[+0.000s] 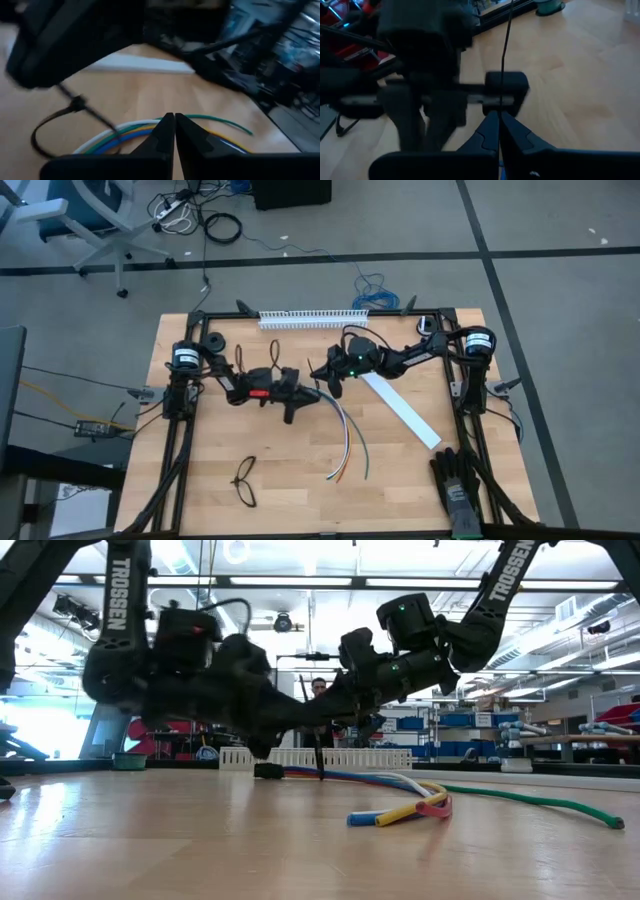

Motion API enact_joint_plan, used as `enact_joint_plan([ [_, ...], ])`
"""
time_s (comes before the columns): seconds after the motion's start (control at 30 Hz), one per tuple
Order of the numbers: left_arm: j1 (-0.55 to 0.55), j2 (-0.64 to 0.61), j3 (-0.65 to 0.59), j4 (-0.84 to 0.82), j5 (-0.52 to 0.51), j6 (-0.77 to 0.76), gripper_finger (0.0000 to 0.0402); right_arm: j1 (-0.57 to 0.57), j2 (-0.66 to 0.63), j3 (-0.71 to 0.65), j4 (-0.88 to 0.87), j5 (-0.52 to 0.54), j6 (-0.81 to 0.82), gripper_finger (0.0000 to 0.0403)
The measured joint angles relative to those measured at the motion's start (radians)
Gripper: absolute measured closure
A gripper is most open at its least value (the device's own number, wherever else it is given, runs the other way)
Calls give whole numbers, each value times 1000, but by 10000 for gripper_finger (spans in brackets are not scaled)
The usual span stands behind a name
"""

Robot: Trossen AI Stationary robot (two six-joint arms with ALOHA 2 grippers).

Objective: Ziptie cables
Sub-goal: Wrap the zip tie around the cable wires

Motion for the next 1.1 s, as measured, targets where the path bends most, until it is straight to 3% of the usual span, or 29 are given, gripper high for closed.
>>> enact_joint_plan([
  [0.1, -5, 0, -72, 121, 3, 63, 378, 8, 0, 0, 0, 0, -13, 403],
  [0.23, -5, -20, -147, 118, -91, 131, 379, 18, 0, -1, 6, 1, -22, 403],
  [0.57, -5, -21, -97, 79, -180, 336, 378, 35, 0, 0, 25, 8, -90, 403],
  [0.9, -3, -21, -61, -14, -226, 326, 327, 41, 0, 0, 26, -17, -117, 403],
  [1.0, 2, -21, -61, -6, -294, 251, 310, 46, 0, 0, 24, -18, -124, 403],
  [1.1, 13, -20, -61, 15, -293, 174, 303, 47, 0, 0, 19, -10, -127, 403],
])
